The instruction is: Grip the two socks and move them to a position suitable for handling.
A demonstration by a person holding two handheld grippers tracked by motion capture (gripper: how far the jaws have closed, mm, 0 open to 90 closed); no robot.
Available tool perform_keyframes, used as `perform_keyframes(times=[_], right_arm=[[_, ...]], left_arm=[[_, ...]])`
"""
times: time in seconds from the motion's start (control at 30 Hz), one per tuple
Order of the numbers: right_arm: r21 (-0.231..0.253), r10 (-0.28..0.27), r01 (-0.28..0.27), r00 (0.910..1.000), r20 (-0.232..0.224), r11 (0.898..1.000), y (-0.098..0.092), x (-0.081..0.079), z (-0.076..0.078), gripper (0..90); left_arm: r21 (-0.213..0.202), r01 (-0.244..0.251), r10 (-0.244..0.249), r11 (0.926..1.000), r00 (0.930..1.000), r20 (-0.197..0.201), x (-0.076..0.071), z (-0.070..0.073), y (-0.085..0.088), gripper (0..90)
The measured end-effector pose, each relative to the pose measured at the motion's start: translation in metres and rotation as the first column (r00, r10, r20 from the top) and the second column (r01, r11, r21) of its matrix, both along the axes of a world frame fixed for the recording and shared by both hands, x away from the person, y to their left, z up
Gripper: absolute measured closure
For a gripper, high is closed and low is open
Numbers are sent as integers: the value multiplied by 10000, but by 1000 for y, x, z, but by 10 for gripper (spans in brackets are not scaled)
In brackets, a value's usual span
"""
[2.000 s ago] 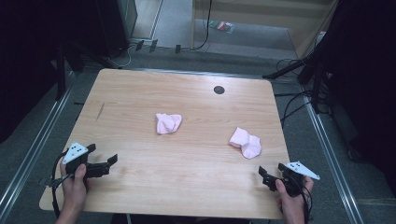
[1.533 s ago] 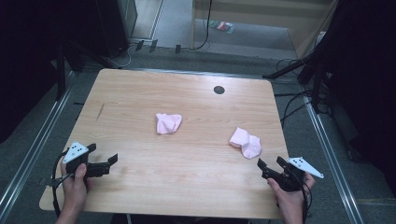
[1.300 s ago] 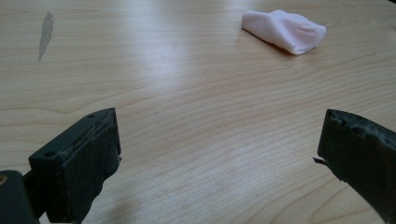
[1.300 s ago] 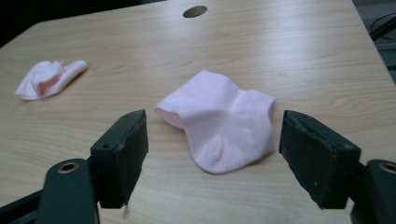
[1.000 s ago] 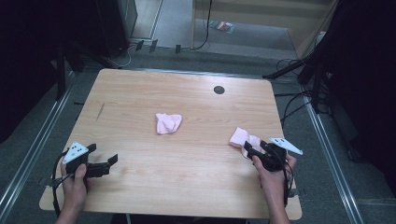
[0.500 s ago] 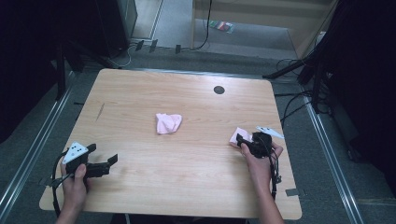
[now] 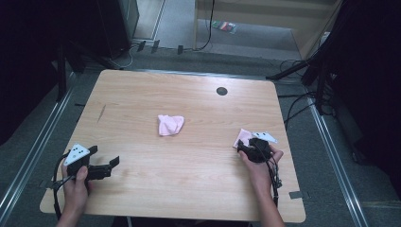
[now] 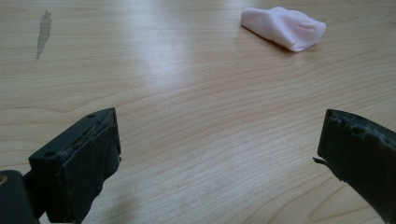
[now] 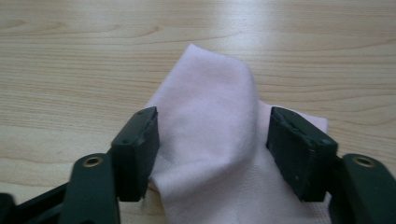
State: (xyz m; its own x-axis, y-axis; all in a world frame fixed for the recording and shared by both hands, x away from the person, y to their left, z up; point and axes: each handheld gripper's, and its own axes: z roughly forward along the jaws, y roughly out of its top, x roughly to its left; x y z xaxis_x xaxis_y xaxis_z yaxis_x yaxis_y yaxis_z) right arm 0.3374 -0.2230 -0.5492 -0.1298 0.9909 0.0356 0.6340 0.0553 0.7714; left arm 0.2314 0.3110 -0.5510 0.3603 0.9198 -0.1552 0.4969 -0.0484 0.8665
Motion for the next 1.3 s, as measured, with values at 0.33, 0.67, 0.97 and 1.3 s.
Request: perform_keyframes(times=[0.33, 0.67, 0.97, 1.3], right_arm=[[314, -458, 452, 9988, 165, 9985, -11, -5, 1, 756], [1369, 96, -222, 9957, 923, 9903, -15, -22, 20, 805], [1014, 1076, -1274, 9775, 1813, 9867, 4, -44, 60, 805], [1171, 1845, -2141, 9573, 2226, 9698, 23, -64, 82, 805]], left_arm=[[16, -94, 94, 10000, 9999, -71, 0, 0, 0, 0], [-31, -107, 107, 9999, 9999, -62, 0, 0, 0, 0], [-46, -71, 70, 10000, 10000, -62, 0, 0, 0, 0], [-91, -143, 143, 9999, 9999, -32, 0, 0, 0, 0]])
